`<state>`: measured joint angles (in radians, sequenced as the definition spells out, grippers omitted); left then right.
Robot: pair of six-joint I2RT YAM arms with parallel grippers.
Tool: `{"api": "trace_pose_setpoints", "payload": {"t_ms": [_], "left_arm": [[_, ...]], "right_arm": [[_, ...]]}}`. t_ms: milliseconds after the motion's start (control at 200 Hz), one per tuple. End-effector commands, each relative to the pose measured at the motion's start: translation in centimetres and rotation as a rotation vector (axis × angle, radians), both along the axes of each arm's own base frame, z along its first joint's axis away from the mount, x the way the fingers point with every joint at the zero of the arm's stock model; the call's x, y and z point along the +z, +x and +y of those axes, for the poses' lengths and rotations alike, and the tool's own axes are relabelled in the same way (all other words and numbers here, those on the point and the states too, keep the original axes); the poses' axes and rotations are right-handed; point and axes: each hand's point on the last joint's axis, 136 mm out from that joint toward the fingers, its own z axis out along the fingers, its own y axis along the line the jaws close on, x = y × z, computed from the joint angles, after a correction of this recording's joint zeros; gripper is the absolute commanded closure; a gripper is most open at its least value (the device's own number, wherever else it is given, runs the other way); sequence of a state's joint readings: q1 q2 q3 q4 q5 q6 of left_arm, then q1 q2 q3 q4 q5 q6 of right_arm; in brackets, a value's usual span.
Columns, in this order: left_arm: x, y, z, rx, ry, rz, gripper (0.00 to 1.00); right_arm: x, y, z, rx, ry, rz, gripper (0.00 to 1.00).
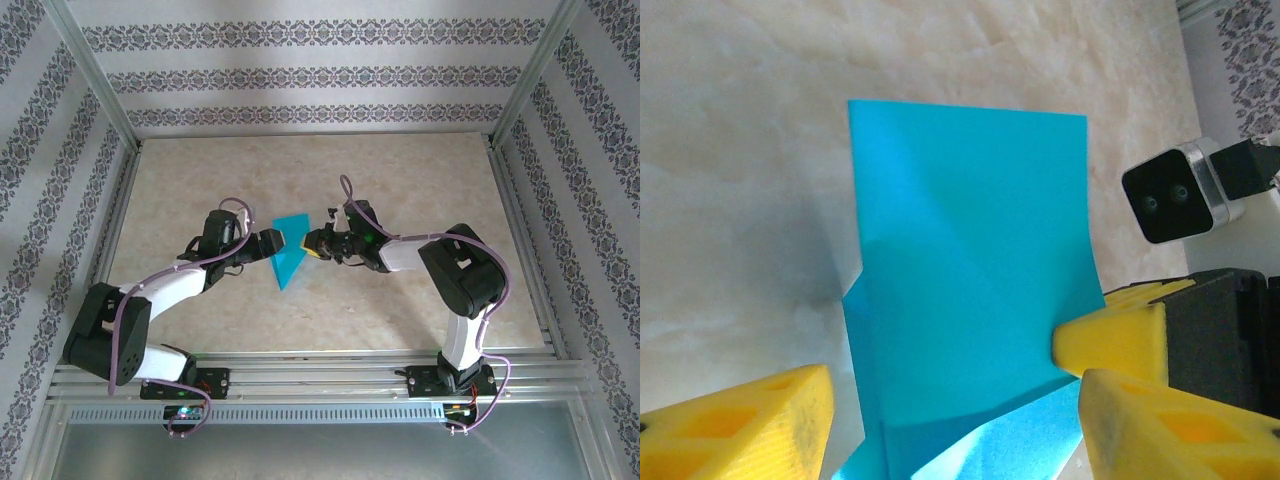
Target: Fold a paper plane with a square sheet of paper (pick it up from the middle)
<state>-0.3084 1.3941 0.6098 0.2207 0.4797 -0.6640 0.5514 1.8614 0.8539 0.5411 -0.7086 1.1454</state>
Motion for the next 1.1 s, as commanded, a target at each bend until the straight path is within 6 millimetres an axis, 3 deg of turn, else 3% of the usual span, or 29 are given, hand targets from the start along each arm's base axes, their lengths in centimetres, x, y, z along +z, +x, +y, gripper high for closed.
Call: {"api": "trace_pose_setpoints", "payload": {"t_ms": [0, 175, 385, 565, 789, 889, 1094], "left_arm": [[0.4, -0.1, -1.2, -0.033, -0.033, 0.000, 0.35], [-0.2, -0.3, -1.2, -0.027, -0.028, 0.016, 0.37], [-1.4, -0.5, 1.3, 0.093, 0.047, 0.051, 0.55], [-2.7, -1.1, 0.9, 0.093, -0.035, 0.182, 0.65], [-2.8, -0.9, -2.3, 0.061, -0.327, 0.267, 0.52], [-3.2, -0.8, -2.9, 0.049, -0.351, 0.273, 0.49], [-3.5, -0.5, -3.7, 0.031, -0.363, 0.262, 0.51]], "right_arm": [[1.2, 0.3, -0.5, 0.000, 0.019, -0.075, 0.89], [0.1, -0.1, -1.1, -0.012, -0.003, -0.054, 0.89], [0.2, -0.1, -1.2, -0.009, -0.002, -0.059, 0.89], [0.2, -0.1, -1.1, -0.005, 0.000, -0.055, 0.89], [0.2, -0.1, -1.1, -0.004, -0.002, -0.052, 0.89], [0.1, -0.1, -1.1, -0.004, -0.003, -0.047, 0.89], [-0.2, -0.3, -1.1, -0.005, -0.010, -0.035, 0.90]]}}
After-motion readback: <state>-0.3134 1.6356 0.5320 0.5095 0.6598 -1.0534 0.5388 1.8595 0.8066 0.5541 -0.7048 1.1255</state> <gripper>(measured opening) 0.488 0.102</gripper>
